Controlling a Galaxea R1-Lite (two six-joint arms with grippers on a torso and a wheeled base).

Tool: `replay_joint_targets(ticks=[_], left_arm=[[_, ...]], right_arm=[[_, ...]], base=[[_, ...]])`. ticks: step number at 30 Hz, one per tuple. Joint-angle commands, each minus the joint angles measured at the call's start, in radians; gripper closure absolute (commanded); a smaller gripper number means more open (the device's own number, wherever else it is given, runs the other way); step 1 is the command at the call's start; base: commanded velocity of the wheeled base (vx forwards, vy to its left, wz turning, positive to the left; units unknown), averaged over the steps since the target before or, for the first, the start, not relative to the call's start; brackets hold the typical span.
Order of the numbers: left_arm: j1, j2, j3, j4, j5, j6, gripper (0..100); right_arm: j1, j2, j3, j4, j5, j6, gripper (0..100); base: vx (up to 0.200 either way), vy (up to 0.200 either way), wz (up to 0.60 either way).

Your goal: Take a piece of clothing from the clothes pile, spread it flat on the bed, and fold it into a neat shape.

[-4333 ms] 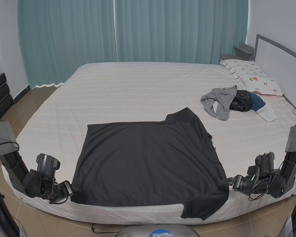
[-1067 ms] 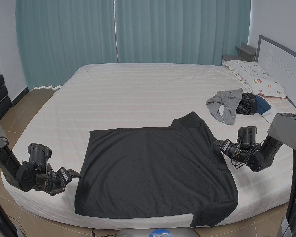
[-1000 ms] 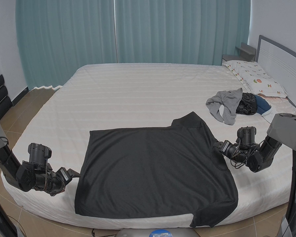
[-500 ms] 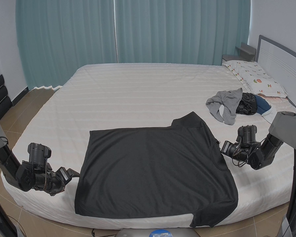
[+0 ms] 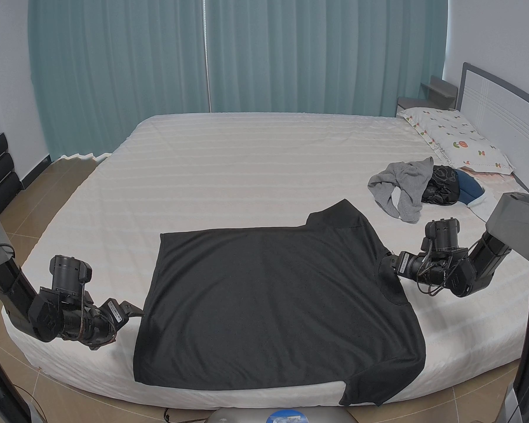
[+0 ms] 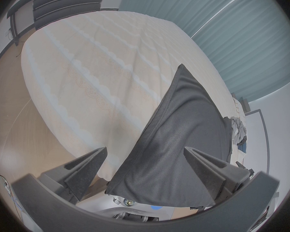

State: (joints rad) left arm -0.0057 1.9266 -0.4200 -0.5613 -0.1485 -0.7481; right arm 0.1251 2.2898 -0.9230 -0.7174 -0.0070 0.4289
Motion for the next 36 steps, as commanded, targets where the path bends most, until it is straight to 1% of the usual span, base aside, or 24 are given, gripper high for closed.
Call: replay_joint_targets(ticks=[1, 5, 6, 7, 10, 15, 23, 27, 28, 30, 33, 36], left_arm=[[0.000, 0.003, 0.000, 0.000, 0.000, 0.000, 0], [0.000, 0.008, 0.000, 0.000, 0.000, 0.000, 0], [0.000, 0.009, -0.002, 0.000, 0.000, 0.000, 0], [0.000, 0.017, -0.002, -0.002, 0.000, 0.001, 0], [0.001, 0.022, -0.005, -0.002, 0.000, 0.001, 0], [0.001, 0.020, -0.003, -0.002, 0.000, 0.001, 0], [0.001, 0.014, -0.002, -0.002, 0.000, 0.000, 0], [0.001, 0.012, -0.002, -0.002, 0.000, 0.000, 0], [0.001, 0.012, -0.002, -0.002, 0.001, 0.000, 0], [0.001, 0.012, -0.002, -0.002, 0.001, 0.000, 0], [0.001, 0.012, -0.002, -0.002, 0.000, 0.000, 0], [0.001, 0.014, -0.002, 0.000, 0.001, 0.000, 0]], right_arm=[[0.011, 0.043, -0.051, 0.038, -0.001, -0.025, 0], [0.008, 0.065, -0.096, 0.092, -0.005, -0.062, 0], [0.007, 0.066, -0.099, 0.098, -0.005, -0.064, 100], [0.002, 0.071, -0.111, 0.131, -0.005, -0.075, 100], [-0.002, 0.071, -0.125, 0.162, -0.005, -0.078, 100], [-0.002, 0.065, -0.126, 0.164, -0.028, -0.079, 100], [-0.001, 0.027, -0.123, 0.165, -0.034, -0.081, 100], [-0.007, -0.004, -0.122, 0.176, -0.057, -0.139, 100], [-0.012, -0.015, -0.119, 0.184, -0.065, -0.170, 100], [-0.010, -0.023, -0.122, 0.184, -0.067, -0.199, 100], [0.002, -0.024, -0.128, 0.184, -0.074, -0.223, 100], [0.025, -0.019, -0.132, 0.184, -0.105, -0.259, 100]], base=[[0.000, 0.000, 0.00], [0.000, 0.000, 0.00], [0.000, 0.000, 0.00], [0.000, 0.000, 0.00], [0.000, 0.000, 0.00], [0.000, 0.000, 0.00], [0.000, 0.000, 0.00], [0.000, 0.000, 0.00], [0.000, 0.000, 0.00], [0.000, 0.000, 0.00], [0.000, 0.000, 0.00], [0.000, 0.000, 0.00]])
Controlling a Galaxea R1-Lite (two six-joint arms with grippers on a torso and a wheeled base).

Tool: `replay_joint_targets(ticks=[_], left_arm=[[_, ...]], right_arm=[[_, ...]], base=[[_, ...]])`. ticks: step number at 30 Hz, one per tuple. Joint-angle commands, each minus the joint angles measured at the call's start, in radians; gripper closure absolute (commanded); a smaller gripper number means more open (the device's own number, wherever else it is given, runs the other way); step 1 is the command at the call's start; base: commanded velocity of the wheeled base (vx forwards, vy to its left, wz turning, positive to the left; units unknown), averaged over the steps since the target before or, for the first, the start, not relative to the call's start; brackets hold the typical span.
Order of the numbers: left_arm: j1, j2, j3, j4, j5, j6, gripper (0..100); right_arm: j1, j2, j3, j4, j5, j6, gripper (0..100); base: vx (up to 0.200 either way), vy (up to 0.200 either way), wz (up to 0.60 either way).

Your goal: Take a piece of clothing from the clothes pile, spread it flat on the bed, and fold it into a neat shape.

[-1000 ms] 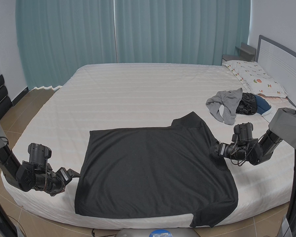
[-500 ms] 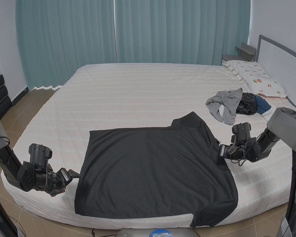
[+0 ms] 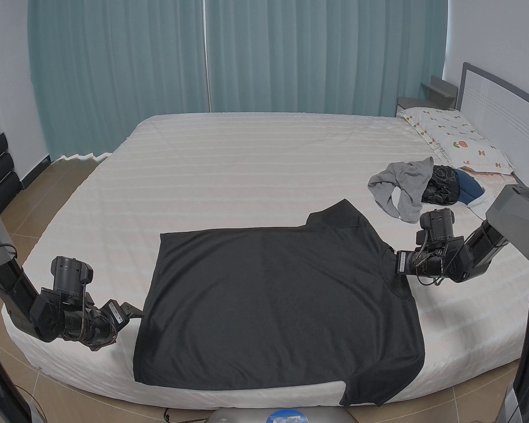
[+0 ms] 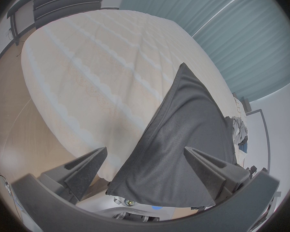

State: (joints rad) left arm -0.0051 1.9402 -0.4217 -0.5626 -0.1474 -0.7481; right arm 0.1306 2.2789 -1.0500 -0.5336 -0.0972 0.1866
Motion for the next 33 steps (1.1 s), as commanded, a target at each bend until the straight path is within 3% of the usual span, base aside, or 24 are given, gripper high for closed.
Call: replay_joint_targets(ticks=[1, 9, 10, 20, 33], left_arm=[[0.001, 0.000, 0.001, 0.001, 0.000, 0.000, 0], [-0.001, 0.008, 0.001, 0.001, -0.001, 0.001, 0], [-0.001, 0.009, 0.001, 0.000, 0.000, 0.001, 0], [-0.003, 0.009, 0.001, 0.000, -0.001, 0.001, 0], [-0.003, 0.008, 0.000, 0.000, -0.001, 0.001, 0]], right_arm=[[0.024, -0.004, -0.007, 0.000, -0.021, -0.027, 100], [0.046, 0.034, -0.012, 0.001, -0.059, -0.082, 100], [0.046, 0.037, -0.010, 0.000, -0.059, -0.087, 0], [0.080, 0.070, -0.022, -0.011, -0.045, -0.084, 0], [0.053, 0.007, -0.013, -0.012, -0.045, 0.050, 0]], base=[[0.000, 0.000, 0.00], [0.000, 0.000, 0.00], [0.000, 0.000, 0.00], [0.000, 0.000, 0.00], [0.000, 0.000, 0.00]])
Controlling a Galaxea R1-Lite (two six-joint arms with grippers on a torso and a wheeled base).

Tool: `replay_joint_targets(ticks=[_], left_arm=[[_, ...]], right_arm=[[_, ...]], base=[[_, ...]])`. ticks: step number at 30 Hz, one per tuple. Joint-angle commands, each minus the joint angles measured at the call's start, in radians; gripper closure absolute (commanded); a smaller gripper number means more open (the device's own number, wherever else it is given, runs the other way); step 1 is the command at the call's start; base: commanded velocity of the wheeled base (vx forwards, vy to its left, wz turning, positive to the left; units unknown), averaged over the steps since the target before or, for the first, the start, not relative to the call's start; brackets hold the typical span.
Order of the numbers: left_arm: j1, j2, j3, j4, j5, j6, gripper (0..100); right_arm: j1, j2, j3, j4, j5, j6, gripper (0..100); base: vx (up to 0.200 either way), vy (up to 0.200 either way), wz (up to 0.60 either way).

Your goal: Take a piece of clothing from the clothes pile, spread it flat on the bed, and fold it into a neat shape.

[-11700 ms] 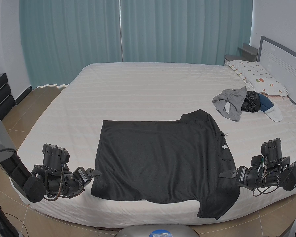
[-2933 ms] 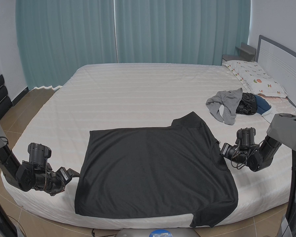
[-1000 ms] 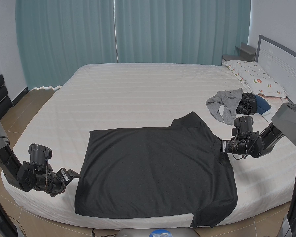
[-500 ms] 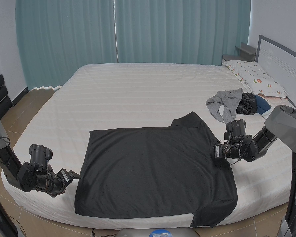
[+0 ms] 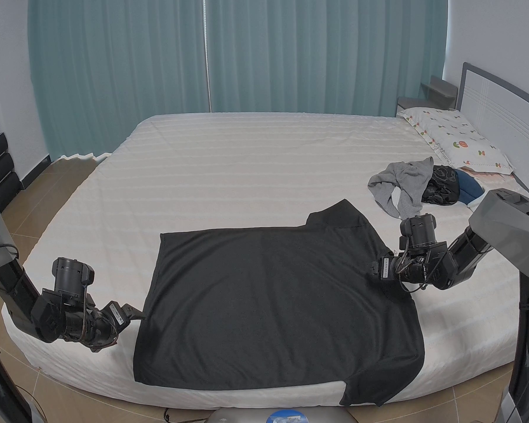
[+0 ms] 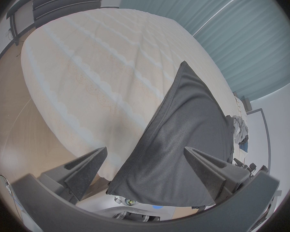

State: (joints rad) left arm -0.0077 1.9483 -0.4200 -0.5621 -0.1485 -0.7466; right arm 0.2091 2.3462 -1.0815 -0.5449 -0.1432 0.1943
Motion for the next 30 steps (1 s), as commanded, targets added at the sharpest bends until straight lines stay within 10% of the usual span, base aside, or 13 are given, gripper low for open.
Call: replay_joint_targets(ticks=[1, 13, 30], left_arm=[[0.000, -0.003, -0.003, -0.001, 0.000, -0.002, 0], [0.005, -0.003, -0.003, -0.088, -0.026, -0.086, 0], [0.000, 0.024, -0.207, -0.070, -0.026, -0.082, 0]], right_arm=[[-0.036, -0.071, 0.018, -0.001, 0.002, 0.060, 0], [-0.113, -0.165, 0.071, -0.004, 0.114, 0.625, 0], [-0.106, -0.160, 0.152, -0.139, 0.178, 0.663, 0]], base=[[0.000, 0.000, 0.00], [0.017, 0.000, 0.00], [0.059, 0.000, 0.00]])
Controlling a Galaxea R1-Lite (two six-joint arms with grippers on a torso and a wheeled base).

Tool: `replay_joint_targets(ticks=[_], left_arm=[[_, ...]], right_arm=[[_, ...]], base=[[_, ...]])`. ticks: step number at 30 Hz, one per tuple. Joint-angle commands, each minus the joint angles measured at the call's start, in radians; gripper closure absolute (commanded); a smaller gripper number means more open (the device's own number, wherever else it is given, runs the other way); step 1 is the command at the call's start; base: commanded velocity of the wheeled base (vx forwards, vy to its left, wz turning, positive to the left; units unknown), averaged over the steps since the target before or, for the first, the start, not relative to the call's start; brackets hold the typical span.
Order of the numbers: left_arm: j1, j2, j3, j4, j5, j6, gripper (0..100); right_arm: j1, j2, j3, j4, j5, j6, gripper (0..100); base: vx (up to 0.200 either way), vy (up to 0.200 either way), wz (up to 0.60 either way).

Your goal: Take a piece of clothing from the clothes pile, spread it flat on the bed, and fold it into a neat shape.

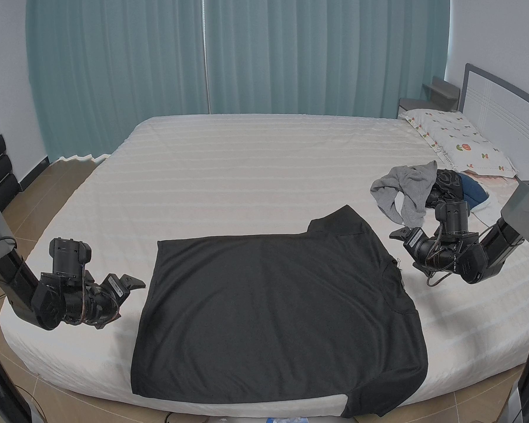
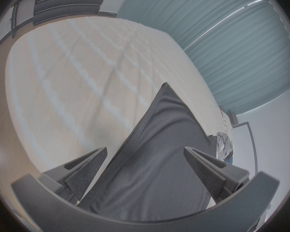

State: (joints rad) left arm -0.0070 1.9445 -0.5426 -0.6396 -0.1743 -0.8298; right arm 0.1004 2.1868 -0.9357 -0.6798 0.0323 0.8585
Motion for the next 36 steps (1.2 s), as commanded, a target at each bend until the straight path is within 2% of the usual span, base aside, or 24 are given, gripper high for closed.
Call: replay_joint_targets(ticks=[1, 5, 12, 17, 18, 19, 24, 26, 36], left_arm=[[-0.002, 0.048, -0.112, 0.014, -0.001, 0.001, 0], [-0.004, 0.125, -0.232, 0.031, -0.001, 0.001, 0], [-0.007, 0.337, -0.527, 0.060, -0.002, 0.020, 0], [-0.011, 0.476, -0.800, 0.164, -0.002, 0.038, 0], [-0.011, 0.476, -0.800, 0.164, -0.002, 0.038, 0], [-0.013, 0.534, -0.886, 0.178, -0.002, 0.043, 0], [-0.016, 0.580, -0.961, 0.195, -0.002, 0.054, 0], [-0.021, 0.645, -1.034, 0.190, 0.009, 0.057, 0], [-0.010, 0.679, -1.088, 0.187, 0.009, 0.058, 0]], right_arm=[[0.005, -0.001, 0.006, -0.004, 0.003, -0.001, 0], [0.010, -0.004, 0.009, -0.004, 0.003, -0.004, 0], [0.010, 0.001, 0.012, -0.004, 0.001, -0.006, 0], [0.010, 0.001, 0.012, -0.004, 0.001, -0.006, 0], [0.010, 0.001, 0.012, -0.004, 0.001, -0.006, 0], [0.012, 0.001, 0.012, -0.004, 0.001, -0.006, 0], [0.012, 0.002, 0.014, -0.004, 0.001, -0.007, 0], [0.013, 0.001, 0.023, -0.004, 0.001, -0.007, 0], [0.019, 0.013, 0.028, -0.004, 0.001, -0.015, 0]], base=[[0.000, 0.000, 0.00], [0.000, 0.000, 0.00], [0.000, 0.000, 0.00], [0.000, 0.000, 0.00], [0.000, 0.000, 0.00], [0.000, 0.000, 0.00], [0.000, 0.000, 0.00], [0.000, 0.000, 0.00], [0.000, 0.000, 0.00]])
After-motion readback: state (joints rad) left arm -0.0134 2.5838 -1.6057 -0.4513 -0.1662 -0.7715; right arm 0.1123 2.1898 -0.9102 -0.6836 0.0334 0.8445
